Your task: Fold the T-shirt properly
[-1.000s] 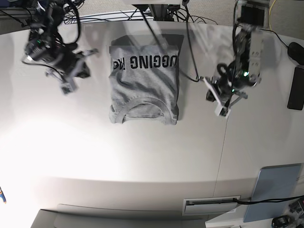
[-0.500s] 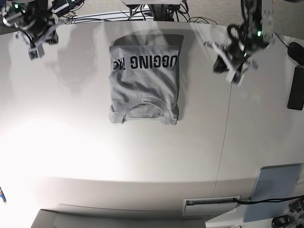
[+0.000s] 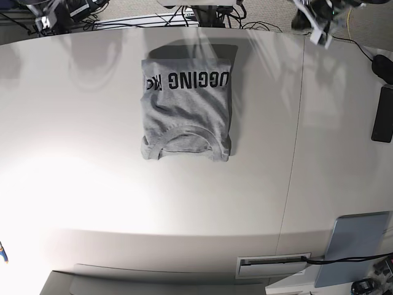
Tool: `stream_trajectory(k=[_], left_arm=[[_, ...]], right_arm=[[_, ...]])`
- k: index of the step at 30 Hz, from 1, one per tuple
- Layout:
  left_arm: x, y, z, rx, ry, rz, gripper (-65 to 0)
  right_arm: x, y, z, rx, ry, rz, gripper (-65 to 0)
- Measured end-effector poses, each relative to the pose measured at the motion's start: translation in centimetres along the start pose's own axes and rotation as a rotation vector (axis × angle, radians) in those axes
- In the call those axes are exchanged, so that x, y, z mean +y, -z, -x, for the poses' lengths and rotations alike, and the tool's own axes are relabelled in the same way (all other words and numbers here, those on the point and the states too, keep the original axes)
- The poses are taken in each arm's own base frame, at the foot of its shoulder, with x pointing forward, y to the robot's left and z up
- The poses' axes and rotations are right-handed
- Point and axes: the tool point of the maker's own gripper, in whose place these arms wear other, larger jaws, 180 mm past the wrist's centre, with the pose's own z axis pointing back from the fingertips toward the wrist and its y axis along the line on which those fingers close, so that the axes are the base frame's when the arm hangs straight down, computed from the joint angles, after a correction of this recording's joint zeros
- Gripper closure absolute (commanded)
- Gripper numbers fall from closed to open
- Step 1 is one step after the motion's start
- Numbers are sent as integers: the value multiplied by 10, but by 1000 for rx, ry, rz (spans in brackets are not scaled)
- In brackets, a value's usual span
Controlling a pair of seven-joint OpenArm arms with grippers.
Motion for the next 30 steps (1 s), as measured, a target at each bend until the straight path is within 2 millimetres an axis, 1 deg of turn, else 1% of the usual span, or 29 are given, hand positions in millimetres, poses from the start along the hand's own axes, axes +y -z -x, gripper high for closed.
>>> stream_trajectory(k=[2,4,6,7,9,12,16,18,20,21,23,24,27,29,30], left_arm=[[8,7,25,46,-55,-5,0],[21,16,49,73,-128,-23,0],[31,25,78,115,-197,-35,0],[35,30,92,143,-218,-30,0],[33,40,115,190,-261,24,0],[28,56,139,231,-341,100,0],[39,78,159,212,-500,66,0],[43,87,170,233,-509,45,0],[43,97,174,259,-495,40,0],[42,102,173,263,-492,43,-45],[39,113,163,245,-498,53,-137],[37,119,157,231,-504,59,-158],[33,137,142,214,-511,33,-159],[25,150,131,213,-495,38,-159],[19,157,129,238,-481,34,-159]], right_arm=[[-3,14,23,40,46,11,0],[-4,30,44,66,75,-3,0],[-6,45,63,96,124,-17,0],[-9,53,74,122,146,-17,0],[-12,69,92,178,186,-21,0],[-14,97,102,201,245,-48,0],[-23,133,102,177,302,-70,0],[-27,151,98,164,329,-72,0],[-30,169,88,126,355,-80,0],[-30,178,84,116,362,-83,0],[-28,192,74,99,376,-96,0],[-26,198,69,87,387,-108,0],[-11,214,56,98,378,-157,0],[3,224,43,89,345,-195,0],[11,228,36,87,320,-214,0]])
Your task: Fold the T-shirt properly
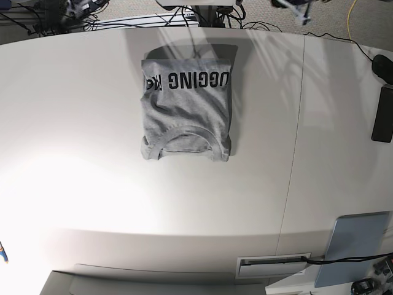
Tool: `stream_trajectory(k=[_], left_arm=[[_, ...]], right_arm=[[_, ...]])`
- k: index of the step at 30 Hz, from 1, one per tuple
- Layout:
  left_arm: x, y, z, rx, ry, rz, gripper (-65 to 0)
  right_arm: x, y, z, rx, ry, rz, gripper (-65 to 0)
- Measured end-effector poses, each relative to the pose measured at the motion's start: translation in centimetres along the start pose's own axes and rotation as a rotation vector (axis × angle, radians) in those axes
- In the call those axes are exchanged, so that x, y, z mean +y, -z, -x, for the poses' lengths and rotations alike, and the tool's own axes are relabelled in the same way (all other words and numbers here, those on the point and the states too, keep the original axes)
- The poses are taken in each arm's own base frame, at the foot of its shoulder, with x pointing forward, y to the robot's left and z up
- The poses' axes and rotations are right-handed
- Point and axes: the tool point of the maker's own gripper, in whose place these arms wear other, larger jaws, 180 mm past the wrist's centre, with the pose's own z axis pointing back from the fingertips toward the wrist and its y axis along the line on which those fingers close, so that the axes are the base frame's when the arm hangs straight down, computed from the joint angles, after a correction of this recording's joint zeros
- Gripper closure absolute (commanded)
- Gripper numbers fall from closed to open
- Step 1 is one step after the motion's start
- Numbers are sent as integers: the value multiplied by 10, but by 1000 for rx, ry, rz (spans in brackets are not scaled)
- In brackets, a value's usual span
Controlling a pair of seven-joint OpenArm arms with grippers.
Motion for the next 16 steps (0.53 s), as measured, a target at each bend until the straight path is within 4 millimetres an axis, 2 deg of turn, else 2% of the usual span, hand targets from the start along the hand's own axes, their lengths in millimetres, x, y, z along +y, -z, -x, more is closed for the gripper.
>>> stream_trajectory(k=[2,4,7,11,16], left_arm=[[-15,15,-2,38,26,-23,-159],[-31,29,-2,50,33,-43,-159],[-45,40,12,73,27,-31,-159],[-40,42,32,95,-7,-53,-157],[-39,42,27,78,-11,-59,-157]], right_arm=[[19,11,-12,-6,-65,-35,0],[25,22,-15,29,-118,7,0],[29,34,-11,83,-206,72,0],[32,40,-4,111,-318,111,0],[35,43,-7,95,-356,120,0]])
